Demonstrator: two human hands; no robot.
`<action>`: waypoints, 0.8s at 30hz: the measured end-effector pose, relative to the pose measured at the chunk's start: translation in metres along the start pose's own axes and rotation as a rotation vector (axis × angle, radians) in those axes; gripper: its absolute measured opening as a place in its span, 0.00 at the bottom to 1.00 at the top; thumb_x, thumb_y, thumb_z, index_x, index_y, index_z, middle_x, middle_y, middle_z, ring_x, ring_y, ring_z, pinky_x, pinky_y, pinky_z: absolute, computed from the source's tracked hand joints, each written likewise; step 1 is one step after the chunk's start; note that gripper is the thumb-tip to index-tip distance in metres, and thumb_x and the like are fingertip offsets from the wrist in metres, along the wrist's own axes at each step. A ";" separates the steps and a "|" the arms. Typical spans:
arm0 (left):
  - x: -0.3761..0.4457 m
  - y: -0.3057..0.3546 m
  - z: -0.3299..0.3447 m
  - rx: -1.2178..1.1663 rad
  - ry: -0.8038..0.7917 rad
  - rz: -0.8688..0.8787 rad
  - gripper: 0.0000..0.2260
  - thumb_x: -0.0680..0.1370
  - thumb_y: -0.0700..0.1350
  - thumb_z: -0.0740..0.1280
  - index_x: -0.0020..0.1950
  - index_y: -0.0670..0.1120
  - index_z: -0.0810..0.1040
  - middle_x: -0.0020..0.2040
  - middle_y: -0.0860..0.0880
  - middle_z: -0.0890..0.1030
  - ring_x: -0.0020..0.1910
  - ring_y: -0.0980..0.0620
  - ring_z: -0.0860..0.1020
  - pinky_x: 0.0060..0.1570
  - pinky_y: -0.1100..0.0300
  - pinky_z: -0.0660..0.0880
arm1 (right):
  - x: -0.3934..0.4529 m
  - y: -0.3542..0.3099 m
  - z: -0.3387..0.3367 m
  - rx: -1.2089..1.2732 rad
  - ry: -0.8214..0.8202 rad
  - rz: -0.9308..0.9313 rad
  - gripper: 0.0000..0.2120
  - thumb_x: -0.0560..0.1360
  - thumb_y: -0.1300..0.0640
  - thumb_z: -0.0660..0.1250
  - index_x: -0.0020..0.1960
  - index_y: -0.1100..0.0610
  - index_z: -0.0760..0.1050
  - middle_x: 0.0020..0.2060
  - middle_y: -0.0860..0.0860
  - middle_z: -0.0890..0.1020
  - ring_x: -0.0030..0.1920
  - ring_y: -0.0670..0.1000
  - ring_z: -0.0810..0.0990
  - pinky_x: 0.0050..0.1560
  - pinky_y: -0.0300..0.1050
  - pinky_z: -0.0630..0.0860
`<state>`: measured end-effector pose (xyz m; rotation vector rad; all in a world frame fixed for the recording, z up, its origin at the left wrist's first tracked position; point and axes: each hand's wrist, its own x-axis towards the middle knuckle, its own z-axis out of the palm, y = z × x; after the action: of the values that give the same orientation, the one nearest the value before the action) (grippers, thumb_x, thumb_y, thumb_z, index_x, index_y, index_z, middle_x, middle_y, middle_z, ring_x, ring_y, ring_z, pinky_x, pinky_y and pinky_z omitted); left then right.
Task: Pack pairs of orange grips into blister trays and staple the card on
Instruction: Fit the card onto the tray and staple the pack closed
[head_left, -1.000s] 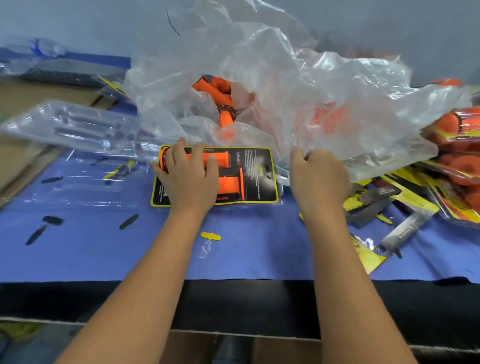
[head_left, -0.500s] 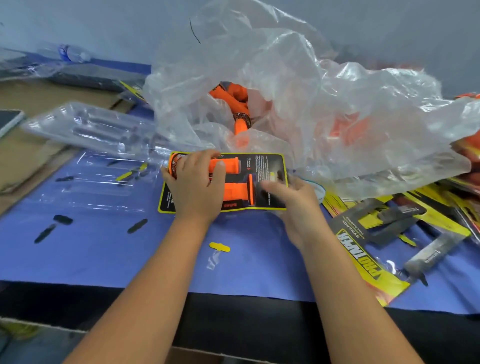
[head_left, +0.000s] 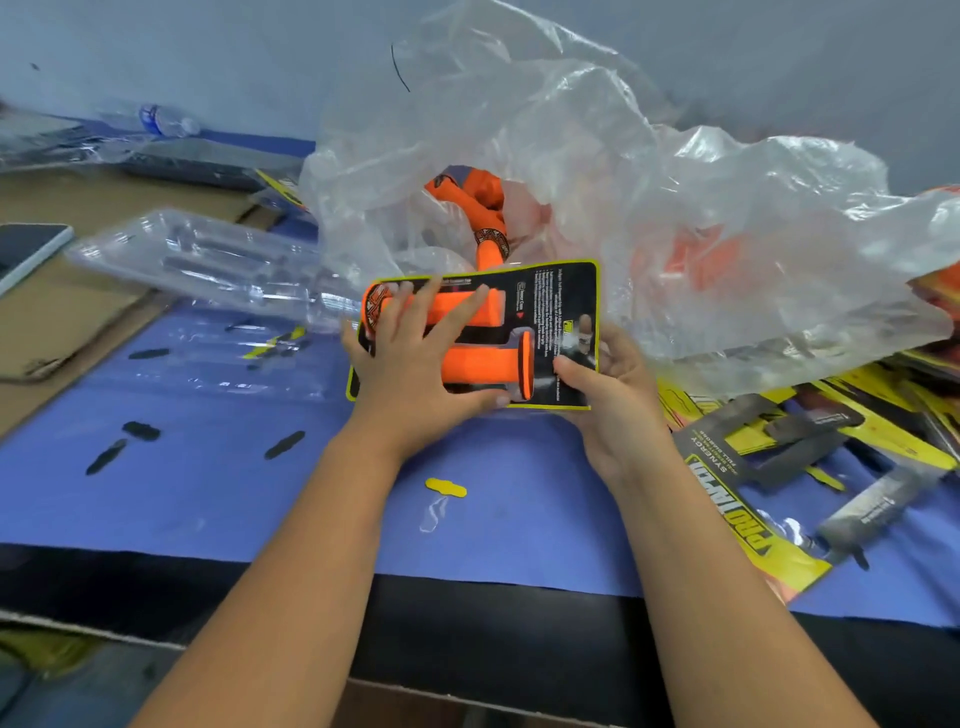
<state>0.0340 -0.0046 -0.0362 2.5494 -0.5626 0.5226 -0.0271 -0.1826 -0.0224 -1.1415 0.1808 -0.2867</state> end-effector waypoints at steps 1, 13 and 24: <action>0.001 -0.001 0.001 0.022 0.033 -0.038 0.45 0.63 0.71 0.70 0.74 0.72 0.49 0.79 0.55 0.50 0.78 0.52 0.46 0.67 0.30 0.40 | 0.001 0.000 0.001 0.013 0.041 -0.013 0.21 0.76 0.74 0.63 0.66 0.60 0.72 0.62 0.61 0.79 0.57 0.60 0.81 0.46 0.59 0.82; 0.012 -0.014 -0.009 -0.731 0.668 -0.764 0.25 0.73 0.33 0.62 0.71 0.40 0.64 0.75 0.39 0.53 0.69 0.45 0.60 0.46 0.81 0.56 | 0.006 0.001 -0.001 0.103 0.233 -0.063 0.20 0.76 0.73 0.65 0.63 0.57 0.75 0.58 0.58 0.82 0.58 0.59 0.82 0.52 0.59 0.81; 0.012 -0.020 -0.019 -0.643 0.869 -0.687 0.23 0.72 0.35 0.63 0.67 0.42 0.67 0.75 0.41 0.54 0.72 0.42 0.60 0.61 0.65 0.64 | 0.005 -0.002 -0.004 0.189 0.122 -0.073 0.11 0.77 0.73 0.61 0.50 0.60 0.79 0.38 0.49 0.85 0.38 0.48 0.85 0.39 0.44 0.82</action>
<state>0.0481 0.0179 -0.0221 1.5292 0.3974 0.9048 -0.0241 -0.1885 -0.0219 -0.9446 0.2153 -0.4304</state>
